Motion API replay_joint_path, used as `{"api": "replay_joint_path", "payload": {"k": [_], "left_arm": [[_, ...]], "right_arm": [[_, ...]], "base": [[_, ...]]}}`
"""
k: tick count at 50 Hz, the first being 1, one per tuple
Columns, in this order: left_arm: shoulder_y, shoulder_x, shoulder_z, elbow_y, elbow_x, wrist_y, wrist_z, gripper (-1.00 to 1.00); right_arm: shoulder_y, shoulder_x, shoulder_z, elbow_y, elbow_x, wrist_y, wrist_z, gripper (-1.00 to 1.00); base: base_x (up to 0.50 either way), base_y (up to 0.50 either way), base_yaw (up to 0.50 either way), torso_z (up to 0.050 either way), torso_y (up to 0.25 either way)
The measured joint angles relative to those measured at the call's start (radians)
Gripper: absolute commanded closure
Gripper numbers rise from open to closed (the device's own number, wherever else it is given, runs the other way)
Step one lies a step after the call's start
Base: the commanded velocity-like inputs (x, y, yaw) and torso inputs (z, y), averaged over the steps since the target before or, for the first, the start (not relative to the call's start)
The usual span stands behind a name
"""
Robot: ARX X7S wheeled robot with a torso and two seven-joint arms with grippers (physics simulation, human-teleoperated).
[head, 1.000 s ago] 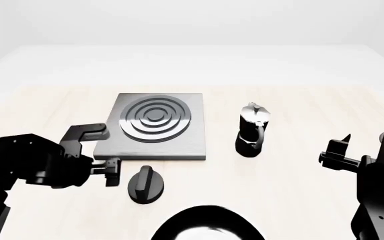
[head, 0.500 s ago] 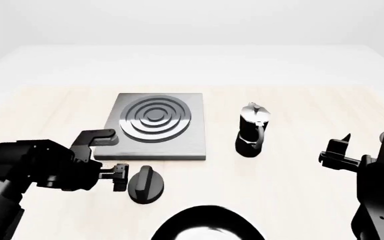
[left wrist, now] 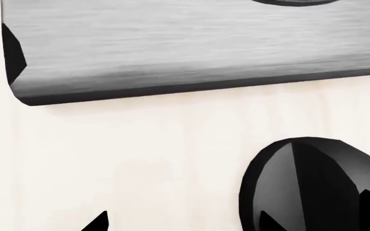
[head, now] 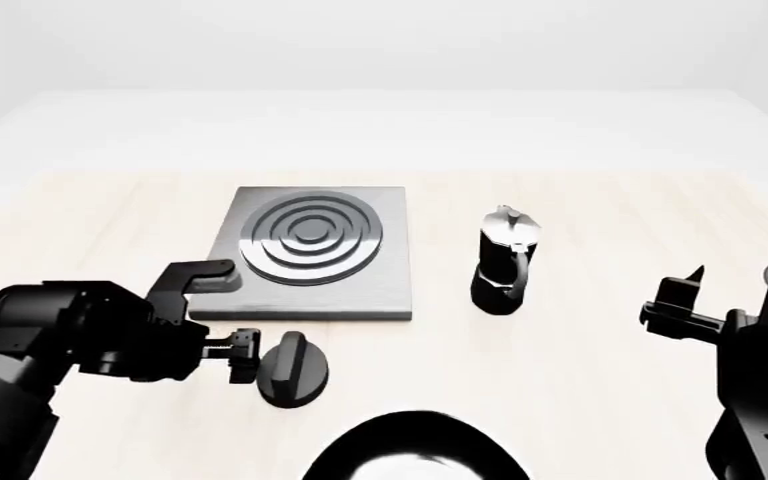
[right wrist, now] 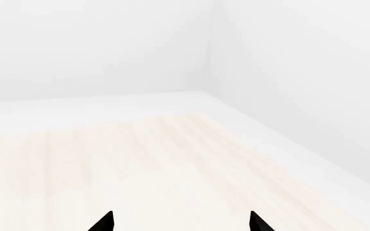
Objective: Turn on the stove and put the frying pan on it.
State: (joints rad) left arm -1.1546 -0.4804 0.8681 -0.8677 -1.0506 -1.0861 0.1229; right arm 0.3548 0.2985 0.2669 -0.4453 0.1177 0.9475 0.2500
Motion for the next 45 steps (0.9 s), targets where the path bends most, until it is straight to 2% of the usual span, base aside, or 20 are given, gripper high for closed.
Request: {"api": "replay_joint_path", "payload": {"k": [11, 33, 45], "left_arm": [[0.001, -0.001, 0.001, 0.019, 0.020, -0.006, 0.005, -1.00], [0.051, -0.073, 0.025, 0.271, -0.017, -0.088, 0.002, -1.00], [0.051, -0.065, 0.026, 0.295, -0.021, -0.074, 0.007, -1.00]], "right_arm": [[0.001, 0.002, 0.000, -0.002, 0.004, 0.001, 0.002, -1.00], [0.007, 0.004, -0.006, 0.000, 0.011, 0.002, 0.006, -1.00], [0.000, 0.004, -0.001, -0.004, 0.016, 0.000, 0.007, -1.00]], "base": [[0.00, 0.00, 0.00, -0.001, 0.000], [0.00, 0.00, 0.00, 0.000, 0.000], [0.00, 0.00, 0.00, 0.000, 0.000]]}}
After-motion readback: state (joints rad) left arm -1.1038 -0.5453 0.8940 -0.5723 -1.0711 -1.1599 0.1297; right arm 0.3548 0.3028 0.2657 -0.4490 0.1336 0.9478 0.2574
